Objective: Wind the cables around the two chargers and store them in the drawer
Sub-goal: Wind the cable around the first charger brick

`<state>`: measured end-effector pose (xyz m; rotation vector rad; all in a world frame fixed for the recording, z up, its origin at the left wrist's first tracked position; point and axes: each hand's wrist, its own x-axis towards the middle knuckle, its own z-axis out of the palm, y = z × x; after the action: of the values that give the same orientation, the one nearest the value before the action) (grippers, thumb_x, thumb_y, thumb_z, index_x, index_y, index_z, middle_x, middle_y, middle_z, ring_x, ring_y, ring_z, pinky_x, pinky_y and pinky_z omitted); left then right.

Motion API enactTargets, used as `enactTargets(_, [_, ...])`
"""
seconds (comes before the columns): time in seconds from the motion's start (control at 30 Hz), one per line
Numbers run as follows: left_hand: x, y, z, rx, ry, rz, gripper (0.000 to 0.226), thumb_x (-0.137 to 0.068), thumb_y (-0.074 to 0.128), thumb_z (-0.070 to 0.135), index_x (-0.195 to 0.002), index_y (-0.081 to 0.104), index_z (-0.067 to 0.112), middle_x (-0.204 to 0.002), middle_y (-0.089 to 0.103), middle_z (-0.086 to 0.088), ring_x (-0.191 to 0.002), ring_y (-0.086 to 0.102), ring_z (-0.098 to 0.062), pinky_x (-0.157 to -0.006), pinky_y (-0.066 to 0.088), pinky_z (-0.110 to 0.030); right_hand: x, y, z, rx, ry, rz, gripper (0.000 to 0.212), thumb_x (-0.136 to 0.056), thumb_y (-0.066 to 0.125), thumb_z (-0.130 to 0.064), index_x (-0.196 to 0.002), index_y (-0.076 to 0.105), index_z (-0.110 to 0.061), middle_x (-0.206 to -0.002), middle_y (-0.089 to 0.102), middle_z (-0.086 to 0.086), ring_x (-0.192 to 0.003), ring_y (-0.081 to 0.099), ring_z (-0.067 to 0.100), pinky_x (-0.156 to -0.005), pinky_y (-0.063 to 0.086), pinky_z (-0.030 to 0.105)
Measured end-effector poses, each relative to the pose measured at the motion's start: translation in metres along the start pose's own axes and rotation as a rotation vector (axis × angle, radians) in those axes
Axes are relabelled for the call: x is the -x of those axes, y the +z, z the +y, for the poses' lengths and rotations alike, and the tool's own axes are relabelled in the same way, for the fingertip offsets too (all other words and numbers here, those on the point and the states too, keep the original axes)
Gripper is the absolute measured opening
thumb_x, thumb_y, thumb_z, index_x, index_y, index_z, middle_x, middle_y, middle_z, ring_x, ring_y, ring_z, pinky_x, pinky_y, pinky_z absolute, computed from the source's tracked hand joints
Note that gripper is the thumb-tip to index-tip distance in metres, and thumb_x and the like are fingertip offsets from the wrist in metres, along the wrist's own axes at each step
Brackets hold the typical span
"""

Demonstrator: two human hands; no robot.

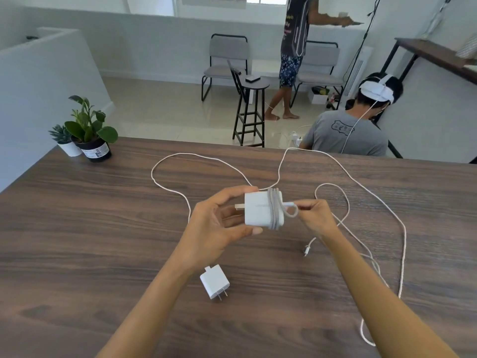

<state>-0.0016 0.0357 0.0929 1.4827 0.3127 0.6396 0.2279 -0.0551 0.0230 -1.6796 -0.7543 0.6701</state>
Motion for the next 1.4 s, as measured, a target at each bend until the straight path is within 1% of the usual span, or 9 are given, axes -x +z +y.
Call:
enactTargets(0.1, [-0.004, -0.004, 0.001, 0.005, 0.011, 0.048, 0.061, -0.060, 0.078, -0.008, -0.115, 0.061, 0.012, -0.113, 0.068, 0.006, -0.096, 0.067, -0.012, -0.078, 0.053, -0.020, 0.010, 0.000, 0.011, -0.009, 0.024, 0.022, 0.008, -0.064, 0.081, -0.021, -0.068, 0.078, -0.027, -0.067, 0.074, -0.010, -0.062, 0.064, -0.005, -0.061, 0.046, 0.008])
enactTargets(0.2, [-0.010, -0.006, 0.000, -0.003, 0.036, 0.131, 0.061, -0.057, 0.080, 0.000, -0.113, 0.062, 0.017, -0.106, 0.070, 0.011, -0.094, 0.067, -0.009, -0.076, 0.053, -0.019, 0.020, 0.005, 0.014, 0.021, 0.026, 0.063, 0.011, -0.068, 0.081, -0.019, -0.068, 0.077, -0.030, -0.072, 0.075, -0.007, -0.072, 0.066, 0.005, -0.074, 0.050, 0.022])
enactTargets(0.33, [-0.022, -0.012, -0.002, -0.031, 0.093, 0.299, 0.058, -0.060, 0.082, -0.001, -0.112, 0.064, 0.018, -0.107, 0.070, 0.008, -0.099, 0.067, -0.012, -0.078, 0.053, -0.018, 0.047, 0.022, 0.007, 0.312, -0.182, 0.069, 0.026, -0.069, 0.082, -0.025, -0.070, 0.072, -0.049, -0.060, 0.063, -0.019, -0.054, 0.049, -0.001, -0.056, 0.035, 0.013])
enactTargets(0.43, [-0.032, -0.020, -0.002, -0.061, 0.108, 0.340, 0.058, -0.063, 0.082, -0.003, -0.113, 0.063, 0.019, -0.103, 0.072, 0.012, -0.097, 0.068, -0.010, -0.077, 0.052, -0.016, 0.073, 0.035, -0.007, 0.392, -0.307, 0.040, 0.025, -0.067, 0.083, -0.026, -0.077, 0.072, -0.046, -0.065, 0.063, -0.013, -0.054, 0.052, 0.002, -0.054, 0.036, 0.016])
enactTargets(0.63, [-0.040, -0.020, -0.014, -0.134, 0.075, 0.308, 0.058, -0.066, 0.080, -0.006, -0.117, 0.061, 0.010, -0.104, 0.069, 0.010, -0.094, 0.068, -0.005, -0.076, 0.052, -0.015, 0.105, 0.042, -0.052, 0.417, -0.509, -0.103, 0.010, -0.073, 0.079, -0.025, -0.083, 0.078, -0.028, -0.066, 0.058, -0.008, -0.058, 0.056, 0.009, -0.054, 0.046, 0.029])
enactTargets(1.03, [-0.027, -0.016, -0.033, -0.185, -0.001, 0.185, 0.059, -0.065, 0.081, -0.003, -0.114, 0.063, 0.025, -0.112, 0.067, 0.005, -0.098, 0.068, -0.012, -0.085, 0.055, -0.025, 0.072, 0.015, -0.114, 0.433, -0.677, 0.066, 0.008, -0.075, 0.077, -0.017, -0.082, 0.078, -0.021, -0.071, 0.064, -0.003, -0.062, 0.059, 0.012, -0.056, 0.044, 0.027])
enactTargets(1.13, [-0.017, -0.007, -0.036, -0.185, -0.042, 0.090, 0.060, -0.065, 0.082, -0.004, -0.113, 0.064, 0.027, -0.112, 0.069, -0.001, -0.100, 0.068, -0.021, -0.086, 0.055, -0.028, 0.052, 0.014, -0.119, 0.443, -0.656, 0.122, 0.008, -0.074, 0.079, -0.020, -0.079, 0.077, -0.026, -0.071, 0.063, -0.006, -0.063, 0.056, 0.006, -0.058, 0.038, 0.016])
enactTargets(1.27, [-0.006, 0.002, -0.029, -0.153, -0.066, -0.028, 0.061, -0.065, 0.083, 0.001, -0.113, 0.065, 0.032, -0.114, 0.068, 0.000, -0.099, 0.067, -0.023, -0.087, 0.055, -0.032, 0.026, 0.014, -0.109, 0.482, -0.576, 0.115, 0.009, -0.071, 0.079, -0.027, -0.076, 0.076, -0.034, -0.070, 0.061, -0.010, -0.065, 0.053, 0.005, -0.060, 0.039, 0.022])
enactTargets(1.4, [0.000, 0.001, -0.018, -0.099, -0.047, -0.046, 0.063, -0.064, 0.082, -0.005, -0.115, 0.065, 0.028, -0.113, 0.069, -0.002, -0.097, 0.069, -0.018, -0.084, 0.055, -0.028, 0.006, 0.009, -0.085, 0.223, -0.411, 0.132, 0.015, -0.074, 0.078, -0.023, -0.075, 0.072, -0.037, -0.070, 0.068, -0.011, -0.062, 0.056, -0.002, -0.063, 0.042, 0.017])
